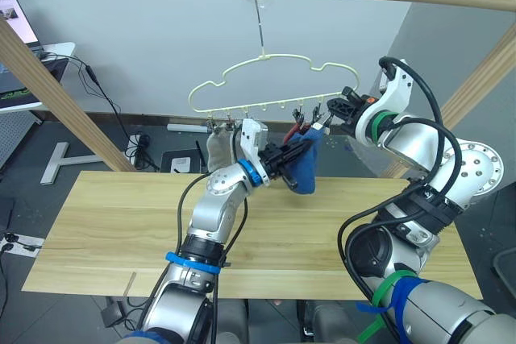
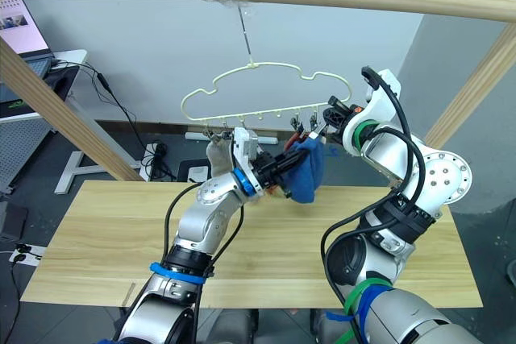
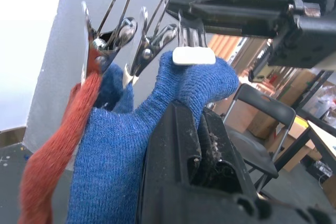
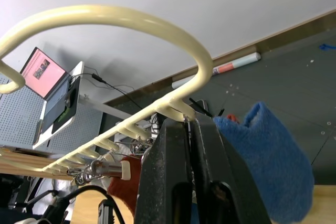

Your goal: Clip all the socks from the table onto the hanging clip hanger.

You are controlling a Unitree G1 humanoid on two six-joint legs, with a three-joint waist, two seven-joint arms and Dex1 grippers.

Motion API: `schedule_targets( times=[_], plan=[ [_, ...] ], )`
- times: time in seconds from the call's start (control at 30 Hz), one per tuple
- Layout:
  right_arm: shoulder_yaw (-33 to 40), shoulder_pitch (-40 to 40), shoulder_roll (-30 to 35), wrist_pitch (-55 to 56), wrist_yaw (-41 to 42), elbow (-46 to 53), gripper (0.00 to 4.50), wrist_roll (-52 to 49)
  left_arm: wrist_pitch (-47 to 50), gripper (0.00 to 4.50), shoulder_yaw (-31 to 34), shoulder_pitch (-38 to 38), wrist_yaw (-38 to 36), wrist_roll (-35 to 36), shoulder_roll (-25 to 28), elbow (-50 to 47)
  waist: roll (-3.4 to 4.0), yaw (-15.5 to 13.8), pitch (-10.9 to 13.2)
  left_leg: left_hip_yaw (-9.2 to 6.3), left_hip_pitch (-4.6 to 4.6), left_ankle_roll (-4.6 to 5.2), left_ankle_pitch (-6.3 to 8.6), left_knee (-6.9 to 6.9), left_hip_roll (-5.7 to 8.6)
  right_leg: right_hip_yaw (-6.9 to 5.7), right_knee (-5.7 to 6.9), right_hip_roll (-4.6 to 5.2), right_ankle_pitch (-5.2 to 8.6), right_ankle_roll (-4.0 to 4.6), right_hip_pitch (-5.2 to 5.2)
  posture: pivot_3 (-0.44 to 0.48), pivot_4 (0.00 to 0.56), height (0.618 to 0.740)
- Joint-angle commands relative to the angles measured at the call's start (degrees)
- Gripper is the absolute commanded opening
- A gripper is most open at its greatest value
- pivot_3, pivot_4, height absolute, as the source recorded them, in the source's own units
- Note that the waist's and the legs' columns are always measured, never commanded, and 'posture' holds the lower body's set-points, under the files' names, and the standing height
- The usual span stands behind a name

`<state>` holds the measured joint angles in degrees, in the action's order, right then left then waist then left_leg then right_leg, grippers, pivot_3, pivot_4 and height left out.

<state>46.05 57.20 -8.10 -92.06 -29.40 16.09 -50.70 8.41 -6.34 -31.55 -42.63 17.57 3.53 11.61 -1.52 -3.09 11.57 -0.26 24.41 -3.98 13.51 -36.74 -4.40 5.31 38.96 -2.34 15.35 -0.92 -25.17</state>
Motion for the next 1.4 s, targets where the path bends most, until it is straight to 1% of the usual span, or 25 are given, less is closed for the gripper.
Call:
schedule_targets(
  times=[0.03,0.13,0.23,0.37,0.43,0.47,0.57,0.6,0.67,0.7,0.73,0.83,0.87,0.9,0.93,0.97,1.0,1.03,1.07,1.1,1.17,1.23,1.27,1.33,1.4],
  plan=[
    [2.01,-0.34,-3.6,-0.44,-2.62,0.46,0.24,-2.76,-1.04,0.0,-0.05,-0.99,-0.07,0.34,-0.42,-1.27,0.0,0.04,0.0,0.0,0.0,0.0,0.0,0.0,0.0,0.01,0.0,0.0,0.0,0.0,0.0,0.132,0.197,0.74],
    [2.31,-0.02,-2.79,-0.44,-3.26,-0.33,1.12,-4.84,-1.05,0.0,-0.03,-0.96,-0.22,0.4,-0.28,-1.16,0.0,0.11,0.0,0.0,0.02,0.0,0.0,0.0,0.0,0.0,0.0,0.0,0.0,0.0,-0.01,0.132,0.197,0.74],
    [3.04,0.53,-0.95,-0.44,-3.47,-1.26,2.23,-6.36,-1.03,0.0,-0.03,-0.94,-0.45,0.4,-0.1,-1.04,0.01,0.43,0.0,0.0,0.02,0.0,0.0,0.01,0.0,0.0,0.0,0.0,0.0,0.0,-0.02,0.13,0.197,0.74],
    [3.69,0.49,3.5,-0.44,-2.12,-1.8,3.63,-10.53,-0.53,0.0,-0.38,-0.78,-0.95,0.32,0.0,-0.45,0.01,0.91,0.0,0.0,0.02,0.0,0.0,0.02,-0.01,0.0,0.0,-0.01,0.0,0.0,-0.04,0.127,0.192,0.74],
    [3.2,-0.72,6.75,-0.44,-0.52,-2.0,4.3,-16.05,0.99,0.48,-0.53,-0.57,-1.76,1.19,0.0,-0.61,0.01,0.9,0.0,0.0,0.04,0.0,0.0,0.02,-0.01,0.0,0.0,-0.01,0.0,0.0,-0.04,0.125,0.191,0.74],
    [2.34,-2.17,8.72,-0.44,-0.07,-1.89,4.5,-18.79,1.7,0.7,-0.65,-0.41,-2.05,1.51,0.02,-0.86,0.0,0.91,0.0,-0.02,0.07,0.0,0.0,0.01,-0.01,-0.02,-0.02,-0.01,0.0,0.0,-0.04,0.123,0.189,0.74],
    [-3.03,-9.39,17.19,-0.44,3.18,0.27,4.5,-25.41,6.48,1.7,-0.99,0.31,-3.28,3.43,0.04,-2.02,-0.01,1.0,0.0,-0.01,0.08,0.02,0.01,0.01,0.0,0.0,-0.05,0.0,0.0,-0.01,-0.01,0.116,0.182,0.74],
    [-4.58,-12.22,19.6,-0.44,4.19,1.48,4.5,-27.05,9.0,1.89,-1.14,0.81,-3.86,4.55,0.1,-2.8,-0.01,1.1,-0.01,-0.02,0.08,0.02,0.01,0.02,0.0,-0.01,-0.05,0.0,0.0,-0.01,-0.01,0.116,0.182,0.74],
    [-8.48,-19.06,25.09,-0.43,7.54,5.67,4.5,-28.34,15.39,2.46,-1.54,2.51,-4.72,6.93,1.1,-4.69,0.0,1.43,-0.01,-0.01,0.1,0.05,0.03,0.02,0.0,0.01,-0.05,0.0,0.01,-0.01,-0.04,0.119,0.175,0.74],
    [-9.99,-21.36,26.91,-0.28,8.9,7.21,4.5,-28.57,17.46,2.85,-1.62,3.16,-4.93,7.55,1.72,-5.39,0.0,1.69,-0.01,-0.01,0.1,0.07,0.04,0.03,0.0,0.02,-0.04,0.0,0.01,-0.03,-0.04,0.121,0.17,0.74],
    [-11.79,-24.06,29.29,0.27,10.97,9.46,4.5,-27.83,18.53,3.09,-1.34,4.08,-4.91,7.58,2.74,-6.0,0.01,1.97,-0.01,-0.01,0.1,0.09,0.05,0.03,0.0,0.02,-0.02,0.0,0.02,-0.05,-0.05,0.121,0.17,0.74],
    [-15.83,-31.22,34.98,3.85,16.56,14.98,4.5,-25.4,20.5,4.07,0.41,6.23,-4.12,7.12,6.26,-6.54,0.03,2.94,-0.03,0.02,0.0,0.09,0.05,0.04,-0.06,0.11,0.06,-0.08,0.08,-0.15,-0.08,0.129,0.164,0.74],
    [-17.84,-34.65,38.01,5.83,19.6,18.02,4.5,-23.02,20.37,4.32,1.29,7.11,-4.3,6.55,8.5,-6.39,0.03,3.12,-0.03,-0.01,-0.02,0.1,0.05,0.04,-0.08,0.12,0.08,-0.14,0.16,-0.29,-0.08,0.139,0.16,0.74],
    [-19.61,-39.96,41.52,9.0,23.59,22.05,4.5,-19.41,20.48,4.32,3.42,8.22,-4.22,5.86,12.21,-6.0,0.05,3.16,-0.04,-0.04,-0.08,0.1,0.05,0.04,-0.09,0.13,0.12,-0.17,0.17,-0.3,-0.06,0.139,0.16,0.74],
    [-21.57,-46.96,45.52,13.67,28.35,26.36,4.5,-14.23,18.69,4.32,6.14,9.78,-4.77,4.33,17.57,-5.18,0.04,3.1,-0.05,-0.07,-0.11,0.11,0.04,0.04,-0.09,0.11,0.12,-0.17,0.18,-0.32,-0.03,0.149,0.156,0.74],
    [-23.17,-52.43,48.43,18.15,32.25,29.15,4.5,-9.85,17.25,4.32,7.84,10.89,-5.09,3.44,21.35,-4.59,-0.01,3.14,-0.08,-0.17,-0.12,0.12,0.04,0.04,-0.1,0.04,0.12,-0.2,0.19,-0.34,0.0,0.16,0.15,0.74],
    [-25.53,-58.69,52.09,24.84,37.02,31.27,4.5,-3.58,14.38,4.32,9.11,11.96,-4.93,1.31,25.84,-3.2,-0.03,3.34,-0.1,-0.23,-0.17,0.12,0.04,0.08,-0.17,0.02,0.07,-0.28,0.2,-0.34,0.02,0.16,0.15,0.74],
    [-27.32,-63.08,54.45,30.39,40.64,32.12,4.5,1.29,12.24,4.32,9.57,12.61,-4.79,-0.07,28.51,-2.2,-0.03,3.46,-0.09,-0.27,-0.21,0.12,0.05,0.1,-0.24,0.06,0.06,-0.36,0.2,-0.33,0.0,0.171,0.146,0.74],
    [-28.02,-67.08,55.02,35.69,43.8,32.14,4.5,4.89,10.87,4.32,10.68,13.27,-5.6,-0.39,31.28,-0.7,-0.04,3.46,-0.1,-0.28,-0.23,0.12,0.04,0.12,-0.23,0.09,0.07,-0.36,0.2,-0.33,-0.02,0.183,0.143,0.74],
    [-28.29,-70.86,54.9,41.12,46.29,31.6,4.5,8.58,7.51,4.32,11.69,14.52,-6.22,-1.98,34.56,0.9,-0.05,3.29,-0.11,-0.24,-0.29,0.12,0.04,0.11,-0.23,0.13,0.07,-0.36,0.2,-0.33,0.0,0.183,0.143,0.74],
    [-28.23,-75.56,53.23,48.93,49.62,29.96,4.5,13.27,2.96,4.32,13.37,16.58,-6.4,-4.45,38.86,3.34,-0.1,2.79,-0.21,-0.2,-0.34,0.1,0.04,0.01,-0.16,0.04,0.06,-0.22,0.2,-0.33,0.18,0.195,0.137,0.74],
    [-28.01,-78.25,51.4,54.52,51.61,28.21,4.5,16.71,1.71,4.32,16.1,18.41,-6.15,-4.43,41.62,4.72,-0.17,2.46,-0.26,0.01,-0.58,0.09,0.04,-0.02,-0.06,0.07,0.0,-0.01,0.16,-0.4,0.49,0.203,0.135,0.74],
    [-27.98,-78.97,50.75,56.32,52.38,27.63,4.5,17.88,1.39,4.32,16.76,18.81,-6.16,-4.18,42.2,5.11,-0.21,2.28,-0.28,0.05,-0.63,0.08,0.05,-0.08,-0.02,0.08,-0.01,0.08,0.16,-0.41,0.56,0.203,0.135,0.74],
    [-28.95,-79.17,50.18,58.52,53.8,26.17,4.5,19.76,-0.19,4.32,18.65,19.28,-6.0,-3.82,43.19,6.75,-0.37,1.7,-0.39,0.22,-0.62,0.08,0.05,-0.22,0.04,0.21,-0.03,0.19,0.17,-0.38,0.58,0.233,0.124,0.74],
    [-29.84,-77.56,48.61,58.92,53.22,24.52,4.5,20.67,-0.32,4.32,19.71,19.84,-6.32,-3.06,43.17,7.04,-0.6,1.52,-0.54,0.29,-0.64,0.1,0.02,-0.3,0.1,0.23,-0.03,0.28,0.13,-0.36,0.63,0.244,0.121,0.74]
  ],
)
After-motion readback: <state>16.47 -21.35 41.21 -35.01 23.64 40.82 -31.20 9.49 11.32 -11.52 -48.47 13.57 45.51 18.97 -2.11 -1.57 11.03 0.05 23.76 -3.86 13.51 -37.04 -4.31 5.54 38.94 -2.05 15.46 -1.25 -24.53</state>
